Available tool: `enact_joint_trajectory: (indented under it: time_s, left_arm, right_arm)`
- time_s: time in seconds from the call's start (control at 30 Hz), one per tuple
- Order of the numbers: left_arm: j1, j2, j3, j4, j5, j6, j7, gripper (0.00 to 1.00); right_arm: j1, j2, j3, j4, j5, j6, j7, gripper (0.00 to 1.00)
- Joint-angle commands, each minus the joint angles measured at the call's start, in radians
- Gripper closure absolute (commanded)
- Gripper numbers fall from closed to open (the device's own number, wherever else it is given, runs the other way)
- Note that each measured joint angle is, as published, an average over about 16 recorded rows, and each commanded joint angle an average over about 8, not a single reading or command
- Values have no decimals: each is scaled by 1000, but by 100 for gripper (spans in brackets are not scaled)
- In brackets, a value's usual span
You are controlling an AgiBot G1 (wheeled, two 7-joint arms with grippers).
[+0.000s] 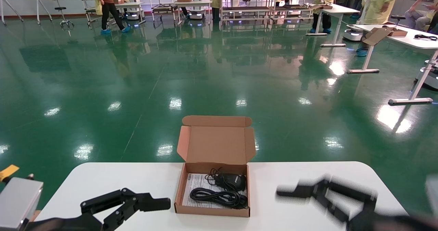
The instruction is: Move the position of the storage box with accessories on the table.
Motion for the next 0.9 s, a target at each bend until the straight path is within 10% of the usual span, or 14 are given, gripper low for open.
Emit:
enact_joint_trajectory:
  time_s: [0.03,0.6,0.9]
  left_arm:
    - [0,0,0,0,0,0,0,0]
    - [0,0,0,0,0,0,0,0]
    - [0,0,0,0,0,0,0,0]
  right_arm:
    - [63,-6,-8,-57,-27,-24,-17,0]
    - [540,-236,-234,-761,-460,145,-58,0]
    - [631,-361,-317,-1000,-595,259,3,0]
